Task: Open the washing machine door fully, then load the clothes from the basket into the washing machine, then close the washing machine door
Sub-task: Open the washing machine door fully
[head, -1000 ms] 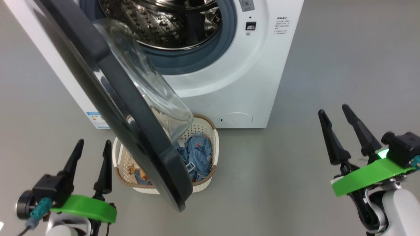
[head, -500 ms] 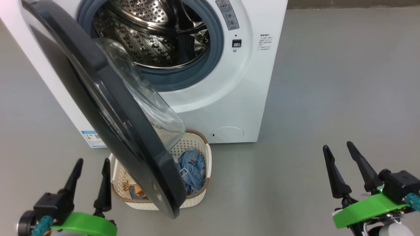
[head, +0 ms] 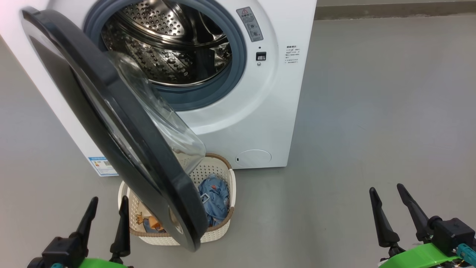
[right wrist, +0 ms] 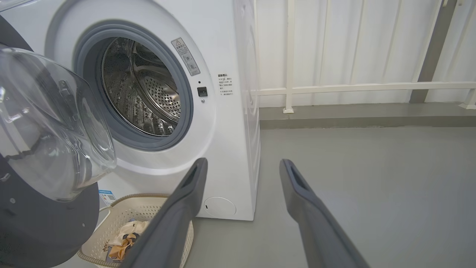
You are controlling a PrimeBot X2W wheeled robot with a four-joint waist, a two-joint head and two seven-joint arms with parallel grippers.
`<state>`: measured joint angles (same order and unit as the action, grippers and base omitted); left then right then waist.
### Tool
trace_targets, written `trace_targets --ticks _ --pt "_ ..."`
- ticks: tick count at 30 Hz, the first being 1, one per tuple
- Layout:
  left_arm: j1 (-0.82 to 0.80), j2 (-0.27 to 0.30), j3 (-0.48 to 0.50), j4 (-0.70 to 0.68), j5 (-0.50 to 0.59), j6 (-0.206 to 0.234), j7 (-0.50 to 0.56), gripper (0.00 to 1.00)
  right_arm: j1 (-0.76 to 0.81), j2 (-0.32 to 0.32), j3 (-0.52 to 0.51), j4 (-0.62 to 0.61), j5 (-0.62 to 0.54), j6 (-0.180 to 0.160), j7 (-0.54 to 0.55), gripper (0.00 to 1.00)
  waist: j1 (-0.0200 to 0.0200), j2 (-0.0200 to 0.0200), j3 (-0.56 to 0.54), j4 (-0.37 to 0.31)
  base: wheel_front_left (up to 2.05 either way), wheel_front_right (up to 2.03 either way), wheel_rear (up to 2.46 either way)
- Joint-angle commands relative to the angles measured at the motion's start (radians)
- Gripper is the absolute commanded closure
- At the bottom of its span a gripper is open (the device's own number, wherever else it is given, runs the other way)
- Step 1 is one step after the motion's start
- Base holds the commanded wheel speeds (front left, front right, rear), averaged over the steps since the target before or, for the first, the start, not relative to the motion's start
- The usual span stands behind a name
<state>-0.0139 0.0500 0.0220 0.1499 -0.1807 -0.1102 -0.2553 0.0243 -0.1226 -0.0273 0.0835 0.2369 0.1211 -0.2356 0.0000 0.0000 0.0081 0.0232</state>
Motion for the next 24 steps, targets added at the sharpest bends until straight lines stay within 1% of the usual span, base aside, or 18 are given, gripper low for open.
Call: trace_targets --ticks 1,9,24 --pt "-0.009 0.014 0.037 -0.034 0.002 0.005 -0.006 0.0 -0.002 -0.004 0.013 -0.028 -0.011 0.01 -0.013 0.0 0.0 0.0 0.0 0.002 0.0 0.0 0.0" --pt "-0.002 0.008 0.039 -0.035 0.004 0.005 -0.006 0.0 0.004 0.008 0.0 -0.028 -0.04 0.01 -0.019 0.0 0.0 0.0 -0.003 0.012 0.0 0.0 0.0" --pt "-0.003 0.005 0.042 -0.029 0.012 0.001 -0.006 0.0 0.004 0.018 -0.003 -0.015 -0.055 0.01 -0.022 0.0 0.0 0.0 -0.005 0.019 0.0 0.0 0.0"
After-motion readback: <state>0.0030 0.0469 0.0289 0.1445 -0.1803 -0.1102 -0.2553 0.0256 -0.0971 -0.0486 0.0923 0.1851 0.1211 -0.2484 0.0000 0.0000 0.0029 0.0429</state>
